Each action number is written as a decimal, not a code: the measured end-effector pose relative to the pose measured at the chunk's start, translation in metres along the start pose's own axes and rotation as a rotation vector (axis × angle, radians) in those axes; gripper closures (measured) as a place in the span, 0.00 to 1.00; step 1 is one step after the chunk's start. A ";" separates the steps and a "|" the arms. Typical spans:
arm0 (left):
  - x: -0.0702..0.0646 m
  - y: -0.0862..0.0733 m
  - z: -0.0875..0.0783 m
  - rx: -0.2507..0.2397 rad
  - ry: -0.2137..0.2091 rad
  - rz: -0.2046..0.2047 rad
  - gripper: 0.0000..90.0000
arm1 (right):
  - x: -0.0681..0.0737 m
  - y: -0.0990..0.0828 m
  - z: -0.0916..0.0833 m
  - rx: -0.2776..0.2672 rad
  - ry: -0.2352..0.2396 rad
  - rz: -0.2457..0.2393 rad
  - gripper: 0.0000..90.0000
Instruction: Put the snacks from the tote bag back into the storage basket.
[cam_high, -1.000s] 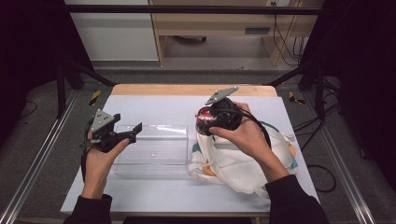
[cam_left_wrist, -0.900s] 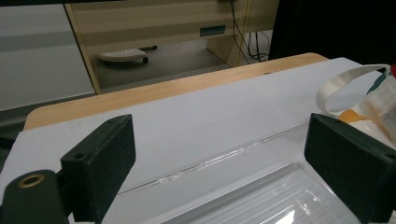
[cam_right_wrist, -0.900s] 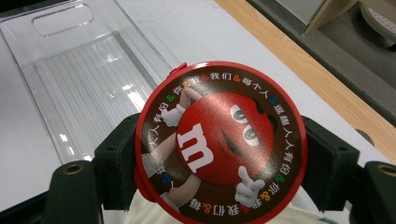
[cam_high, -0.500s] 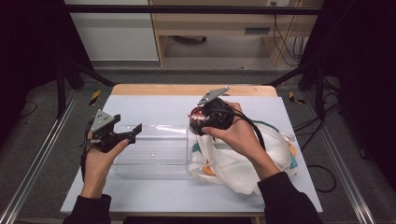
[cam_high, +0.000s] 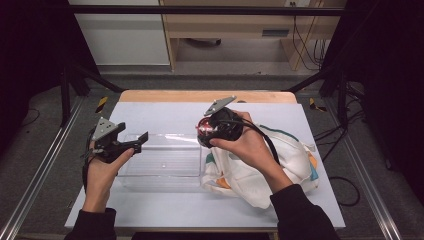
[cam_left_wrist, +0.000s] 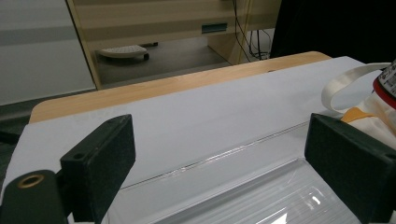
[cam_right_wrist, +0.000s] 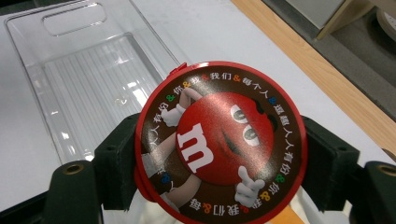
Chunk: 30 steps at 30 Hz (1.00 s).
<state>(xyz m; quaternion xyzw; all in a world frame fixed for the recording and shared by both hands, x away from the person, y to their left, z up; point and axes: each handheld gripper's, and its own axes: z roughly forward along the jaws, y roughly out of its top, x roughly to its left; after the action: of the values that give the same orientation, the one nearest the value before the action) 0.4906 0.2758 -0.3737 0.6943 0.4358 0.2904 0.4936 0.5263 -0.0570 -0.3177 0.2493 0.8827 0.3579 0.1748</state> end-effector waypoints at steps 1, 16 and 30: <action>0.000 0.000 0.000 0.000 0.000 -0.001 0.10 | 0.002 0.000 0.002 0.000 0.004 0.001 0.29; 0.003 -0.001 -0.001 0.006 0.004 0.000 0.10 | 0.017 0.005 0.008 0.007 0.036 -0.019 0.29; 0.006 0.000 -0.003 0.001 0.004 -0.001 0.10 | 0.029 0.008 0.022 0.028 0.065 -0.035 0.29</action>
<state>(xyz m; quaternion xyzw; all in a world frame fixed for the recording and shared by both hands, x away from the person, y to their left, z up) 0.4907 0.2821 -0.3727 0.6937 0.4374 0.2914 0.4925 0.5160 -0.0235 -0.3312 0.2243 0.8971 0.3503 0.1487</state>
